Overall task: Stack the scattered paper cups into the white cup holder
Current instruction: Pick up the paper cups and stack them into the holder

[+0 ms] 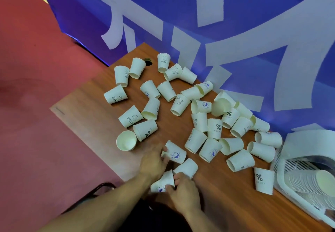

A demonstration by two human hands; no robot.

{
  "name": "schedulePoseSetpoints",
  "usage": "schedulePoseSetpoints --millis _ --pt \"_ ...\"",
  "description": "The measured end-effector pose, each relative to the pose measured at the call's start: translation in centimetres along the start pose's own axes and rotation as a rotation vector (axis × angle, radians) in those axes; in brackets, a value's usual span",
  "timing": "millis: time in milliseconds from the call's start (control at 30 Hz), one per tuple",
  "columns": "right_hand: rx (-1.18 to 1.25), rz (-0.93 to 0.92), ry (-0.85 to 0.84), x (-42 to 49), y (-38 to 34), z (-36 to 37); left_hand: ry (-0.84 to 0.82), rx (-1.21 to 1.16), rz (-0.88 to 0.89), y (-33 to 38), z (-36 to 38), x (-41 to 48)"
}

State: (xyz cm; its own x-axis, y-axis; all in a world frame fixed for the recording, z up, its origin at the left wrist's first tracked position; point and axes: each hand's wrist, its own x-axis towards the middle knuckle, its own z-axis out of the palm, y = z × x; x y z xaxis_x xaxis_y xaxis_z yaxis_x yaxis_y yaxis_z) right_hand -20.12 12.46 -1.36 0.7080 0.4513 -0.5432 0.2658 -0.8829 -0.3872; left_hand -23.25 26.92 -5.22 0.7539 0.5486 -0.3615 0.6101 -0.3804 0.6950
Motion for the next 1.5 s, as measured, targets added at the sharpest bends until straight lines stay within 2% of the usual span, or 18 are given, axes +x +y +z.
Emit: schedulePoseSetpoints --millis 133,300,533,1000,1133,1300,1500 --pt "-0.048 -0.003 0.002 0.9 -0.5 0.0 -0.008 -0.084 -0.082 0.0 -0.2 1.5" --pt "0.006 0.031 0.001 1.9 -0.9 -0.4 -0.027 -0.156 -0.133 0.0 -0.4 2.5" --pt "0.063 0.008 0.015 2.5 -1.1 -1.3 -0.014 -0.155 -0.185 -0.7 -0.5 2.6" --pt "0.088 -0.030 0.062 0.9 -0.2 -2.5 -0.091 -0.039 -0.195 0.7 0.3 2.1" --pt "0.124 -0.017 0.070 0.1 0.4 -3.6 -0.062 -0.076 -0.166 1.4 0.0 1.7" --pt "0.241 -0.031 0.175 -1.0 0.9 -5.7 0.127 -0.169 -0.067 3.2 -1.2 1.1" --pt "0.406 -0.087 0.384 -2.8 2.4 -9.3 0.211 -0.241 0.084 7.4 -2.2 -0.7"
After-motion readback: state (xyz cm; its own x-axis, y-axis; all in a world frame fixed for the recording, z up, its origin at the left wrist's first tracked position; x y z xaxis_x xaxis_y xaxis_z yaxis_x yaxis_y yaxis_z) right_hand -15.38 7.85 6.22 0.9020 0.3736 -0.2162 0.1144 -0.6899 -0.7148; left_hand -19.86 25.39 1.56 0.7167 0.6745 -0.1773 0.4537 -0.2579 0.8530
